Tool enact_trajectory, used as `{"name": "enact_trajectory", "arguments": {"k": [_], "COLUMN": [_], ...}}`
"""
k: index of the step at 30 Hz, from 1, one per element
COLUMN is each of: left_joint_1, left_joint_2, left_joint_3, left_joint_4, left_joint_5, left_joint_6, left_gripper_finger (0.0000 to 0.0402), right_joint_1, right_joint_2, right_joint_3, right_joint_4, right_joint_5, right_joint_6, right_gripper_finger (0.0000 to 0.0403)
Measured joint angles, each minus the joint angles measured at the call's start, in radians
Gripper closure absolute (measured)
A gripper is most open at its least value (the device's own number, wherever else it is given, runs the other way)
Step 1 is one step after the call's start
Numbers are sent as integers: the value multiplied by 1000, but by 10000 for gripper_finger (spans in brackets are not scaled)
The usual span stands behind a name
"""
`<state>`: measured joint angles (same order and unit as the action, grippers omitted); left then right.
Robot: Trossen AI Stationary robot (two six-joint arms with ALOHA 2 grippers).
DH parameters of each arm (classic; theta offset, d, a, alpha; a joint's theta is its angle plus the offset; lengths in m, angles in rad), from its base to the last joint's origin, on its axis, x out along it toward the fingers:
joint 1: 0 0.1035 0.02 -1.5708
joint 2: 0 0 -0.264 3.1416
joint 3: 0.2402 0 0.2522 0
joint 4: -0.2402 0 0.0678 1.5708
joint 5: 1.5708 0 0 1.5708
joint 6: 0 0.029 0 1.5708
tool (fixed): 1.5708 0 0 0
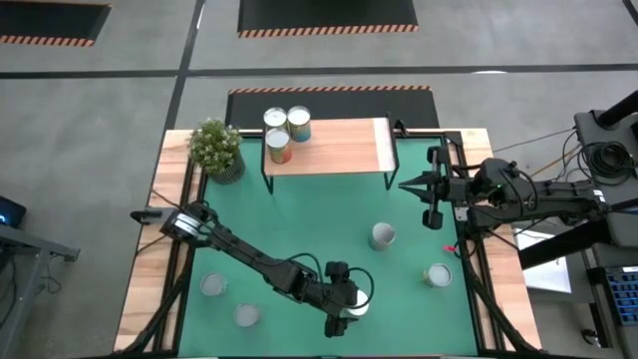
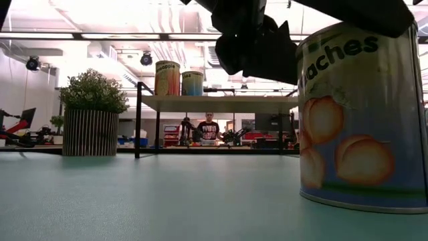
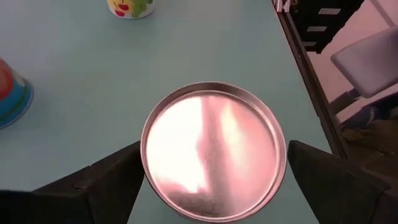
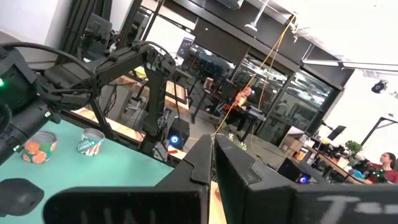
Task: Pick and place cans onto a shelf
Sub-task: Put the big canned peaches on the shelf aligned with the other big canned cherries
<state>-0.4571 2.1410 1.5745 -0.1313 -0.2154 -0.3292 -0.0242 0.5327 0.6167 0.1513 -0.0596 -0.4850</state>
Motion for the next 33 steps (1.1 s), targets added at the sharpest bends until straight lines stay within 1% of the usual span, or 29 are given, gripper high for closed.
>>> {"name": "enact_trajectory", "arguments": {"k": [3, 10, 12, 15, 18, 20, 24, 29, 33], "left_joint_1": [4, 10, 9, 9, 15, 26, 64, 151, 247], "left_joint_2": [0, 0, -4, -26, -60, -87, -159, -270, -353], "left_joint_3": [-1, -13, -14, -14, -14, -14, 9, 50, 69], "left_joint_4": [-8, 2, 1, -11, -48, -91, -219, -402, -473], "left_joint_5": [0, 5, 9, 13, 17, 20, 20, 20, 14], "left_joint_6": [-12, -28, -20, 11, 51, 76, 127, 173, 227], "left_gripper_finger": [51, 111, 120, 117, 100, 94, 96, 101, 101], "right_joint_1": [0, 0, 0, 0, 0, 0, 0, 0, 0], "right_joint_2": [0, 0, 0, 0, 0, 0, 0, 0, 0], "right_joint_3": [0, 0, 0, 0, 0, 0, 0, 0, 0], "right_joint_4": [-1, -9, -13, -18, -20, -21, -27, -43, -51], "right_joint_5": [0, 1, 2, 6, 8, 8, 8, 9, 9], "right_joint_6": [0, 3, 7, 17, 23, 30, 42, 68, 94], "right_gripper_finger": [394, 394, 394, 394, 394, 394, 394, 394, 394]}}
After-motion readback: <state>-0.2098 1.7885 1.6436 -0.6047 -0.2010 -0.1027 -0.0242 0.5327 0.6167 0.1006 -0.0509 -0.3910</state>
